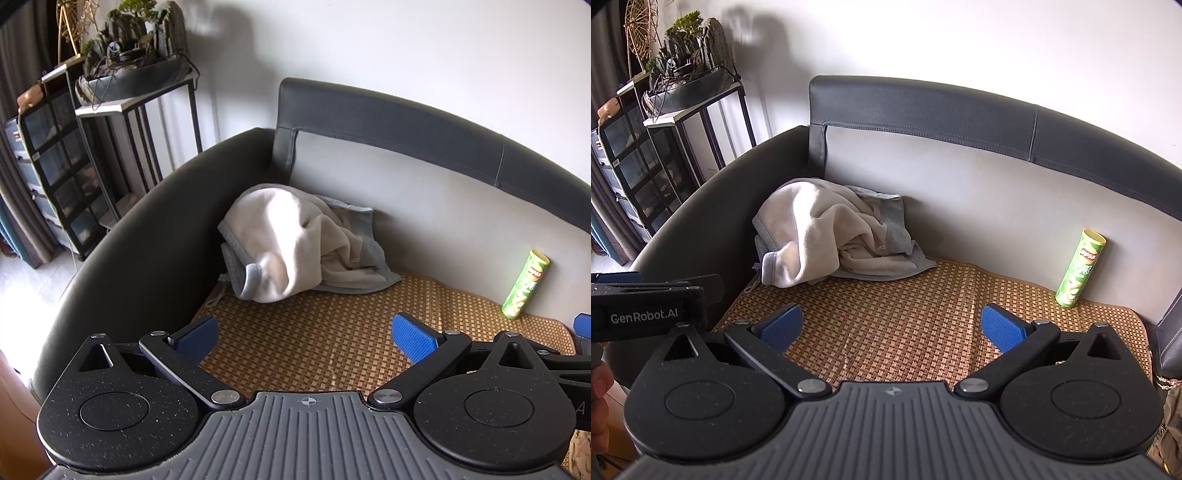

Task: Fold clothes

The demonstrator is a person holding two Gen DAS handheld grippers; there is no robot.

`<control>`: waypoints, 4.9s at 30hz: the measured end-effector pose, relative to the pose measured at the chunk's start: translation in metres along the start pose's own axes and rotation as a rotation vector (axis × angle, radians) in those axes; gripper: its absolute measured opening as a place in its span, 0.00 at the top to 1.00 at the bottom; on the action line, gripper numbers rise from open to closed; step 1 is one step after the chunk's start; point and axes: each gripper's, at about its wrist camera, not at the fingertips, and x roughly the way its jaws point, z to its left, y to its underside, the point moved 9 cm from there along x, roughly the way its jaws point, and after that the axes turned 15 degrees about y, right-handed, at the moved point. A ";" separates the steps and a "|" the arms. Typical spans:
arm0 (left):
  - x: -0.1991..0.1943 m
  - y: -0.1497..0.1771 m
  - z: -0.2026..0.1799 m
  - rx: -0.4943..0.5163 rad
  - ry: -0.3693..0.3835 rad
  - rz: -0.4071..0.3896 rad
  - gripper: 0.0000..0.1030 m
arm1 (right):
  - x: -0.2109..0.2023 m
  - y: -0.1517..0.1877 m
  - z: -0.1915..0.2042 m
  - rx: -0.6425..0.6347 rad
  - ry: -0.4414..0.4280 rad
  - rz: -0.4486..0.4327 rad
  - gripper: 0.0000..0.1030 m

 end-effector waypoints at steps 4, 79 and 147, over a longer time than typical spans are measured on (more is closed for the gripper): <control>-0.001 0.000 0.000 0.002 -0.002 -0.001 0.00 | 0.000 0.000 0.000 -0.001 0.001 0.002 0.00; 0.257 -0.056 0.181 -0.111 -0.001 0.163 0.00 | 0.264 -0.078 0.138 0.039 -0.094 0.164 0.00; 0.149 0.147 -0.017 -0.114 0.192 0.267 0.46 | 0.162 0.211 -0.128 0.045 0.012 0.449 0.38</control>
